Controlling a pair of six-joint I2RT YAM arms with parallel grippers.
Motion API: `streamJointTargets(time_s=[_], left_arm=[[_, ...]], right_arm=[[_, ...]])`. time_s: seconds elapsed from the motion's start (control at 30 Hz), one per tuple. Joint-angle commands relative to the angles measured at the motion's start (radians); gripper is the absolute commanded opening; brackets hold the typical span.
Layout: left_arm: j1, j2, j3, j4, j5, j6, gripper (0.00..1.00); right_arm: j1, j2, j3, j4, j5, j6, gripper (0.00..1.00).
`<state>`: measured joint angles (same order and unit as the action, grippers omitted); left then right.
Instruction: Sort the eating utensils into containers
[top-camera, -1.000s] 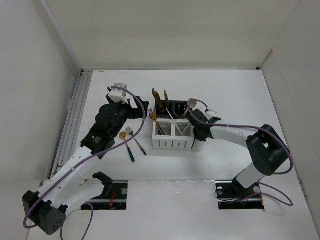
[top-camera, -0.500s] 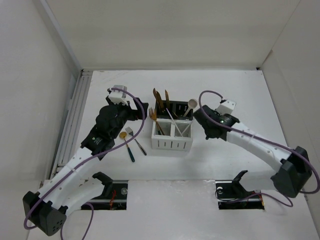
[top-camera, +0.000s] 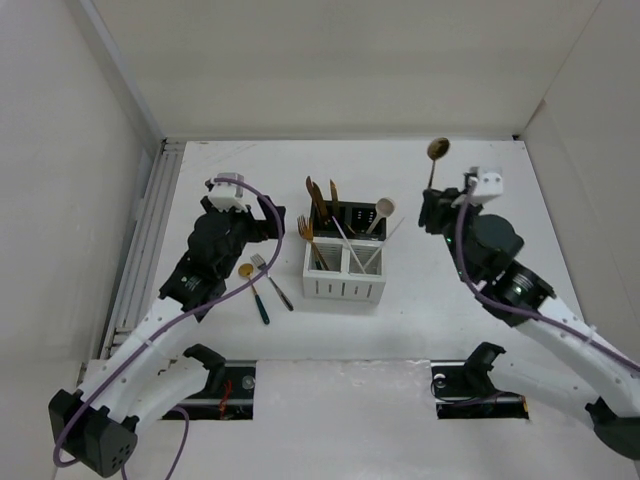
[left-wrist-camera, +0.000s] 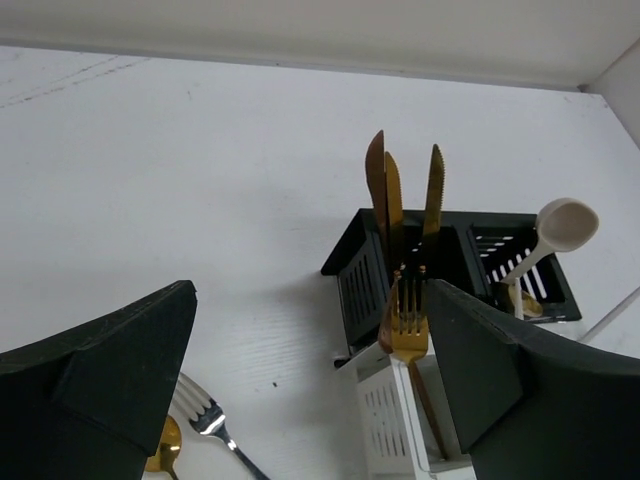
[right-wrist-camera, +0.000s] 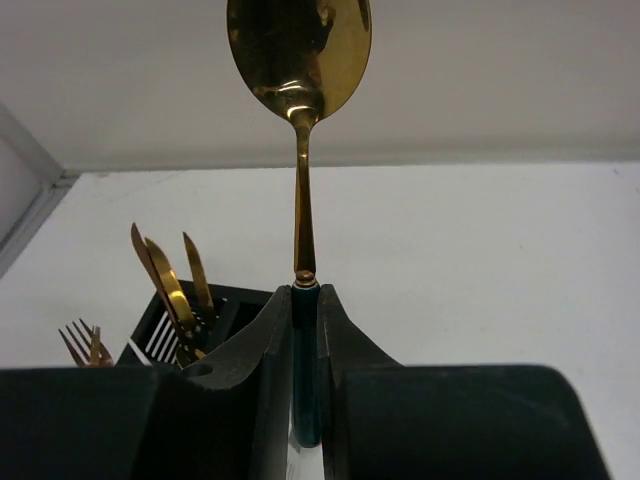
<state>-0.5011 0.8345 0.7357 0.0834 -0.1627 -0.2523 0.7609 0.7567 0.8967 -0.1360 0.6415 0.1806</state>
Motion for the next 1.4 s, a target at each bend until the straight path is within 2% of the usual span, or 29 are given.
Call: streamJointTargets(time_s=[0.0,0.03,0.17,0.27,0.33,0.57,0.73,0.97,1.07,1.13,1.27,1.3,1.37], left_arm=[[0.018,-0.020,-0.018,0.007,-0.020,-0.005,0.97],[0.018,-0.020,-0.018,0.007,-0.020,-0.014,1.00],[0.065,-0.020,-0.009,-0.132,-0.086,-0.116,1.00],[0.121,0.012,-0.021,-0.263,-0.086,-0.184,1.00],[0.157,0.032,-0.054,-0.335,-0.036,-0.217,1.00],[0.214,0.021,-0.127,-0.344,0.051,-0.307,1.00],[0.214,0.057,-0.147,-0.356,0.072,-0.333,1.00],[0.214,0.106,-0.180,-0.376,0.107,-0.366,1.00],[0.214,0.117,-0.180,-0.385,0.117,-0.375,0.98],[0.204,0.138,-0.190,-0.386,0.117,-0.395,0.95],[0.176,0.179,-0.190,-0.418,0.117,-0.407,0.75],[0.162,0.192,-0.180,-0.418,0.117,-0.407,0.67],[0.150,0.236,-0.168,-0.453,0.095,-0.407,0.60]], right_arm=[[0.009,0.156,0.065,0.200,-0.164,-0.184,0.00],[0.009,0.232,0.077,0.235,-0.164,-0.213,0.00],[0.009,0.407,0.097,0.432,-0.164,-0.262,0.00],[0.009,0.518,0.097,0.554,-0.189,-0.274,0.00],[0.009,0.559,0.084,0.637,-0.210,-0.274,0.00],[0.009,0.697,0.018,0.762,-0.206,-0.253,0.00],[0.009,0.756,-0.038,0.825,-0.238,-0.159,0.00],[0.009,0.799,-0.091,0.909,-0.187,-0.107,0.00],[0.009,0.799,-0.101,0.909,-0.175,-0.107,0.21],[0.009,0.774,-0.114,0.909,-0.186,-0.107,0.31],[0.009,0.748,-0.124,0.889,-0.186,-0.107,0.48],[0.009,0.731,-0.124,0.889,-0.186,-0.116,0.51],[0.009,0.705,-0.124,0.878,-0.186,-0.116,0.53]])
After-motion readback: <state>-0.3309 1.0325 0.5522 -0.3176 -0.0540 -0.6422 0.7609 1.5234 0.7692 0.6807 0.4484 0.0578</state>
